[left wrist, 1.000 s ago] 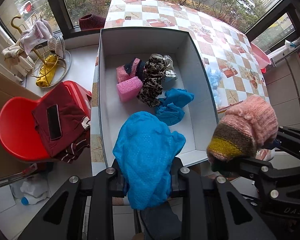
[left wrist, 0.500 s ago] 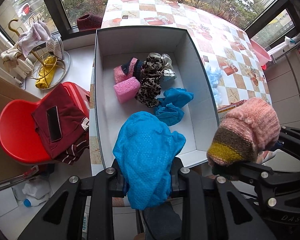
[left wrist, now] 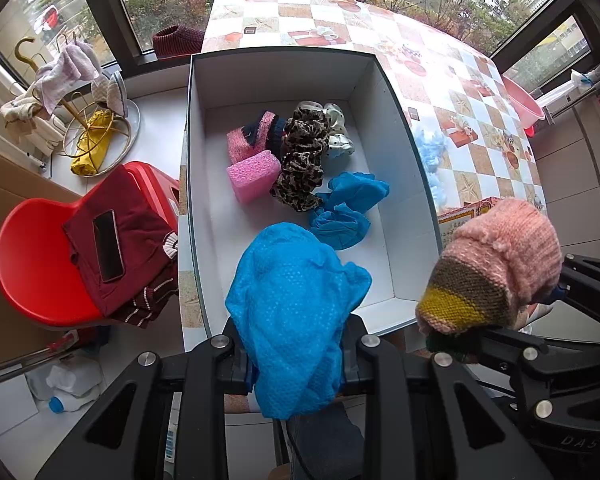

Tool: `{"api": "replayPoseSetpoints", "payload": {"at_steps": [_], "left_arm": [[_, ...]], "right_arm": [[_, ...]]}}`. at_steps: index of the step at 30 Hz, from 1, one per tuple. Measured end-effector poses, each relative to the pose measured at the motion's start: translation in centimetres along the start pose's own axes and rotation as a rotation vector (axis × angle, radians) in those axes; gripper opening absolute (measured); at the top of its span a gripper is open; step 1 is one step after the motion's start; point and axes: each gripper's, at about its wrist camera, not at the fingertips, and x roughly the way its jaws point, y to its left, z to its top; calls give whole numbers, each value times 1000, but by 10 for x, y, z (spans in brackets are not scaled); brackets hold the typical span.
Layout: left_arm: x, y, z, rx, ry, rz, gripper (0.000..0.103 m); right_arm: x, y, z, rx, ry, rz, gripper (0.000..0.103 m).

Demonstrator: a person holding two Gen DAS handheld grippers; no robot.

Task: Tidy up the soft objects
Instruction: 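Carry the blue cloth and striped hat with both tools over the white box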

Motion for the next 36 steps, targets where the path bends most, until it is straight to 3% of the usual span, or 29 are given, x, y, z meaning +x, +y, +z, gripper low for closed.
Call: {"api": "replayPoseSetpoints", "payload": {"at_steps": [36], "left_arm": [[40,11,19,16,72,43,30]], "right_arm": [[49,7,27,-72,98,-63,51]]}}
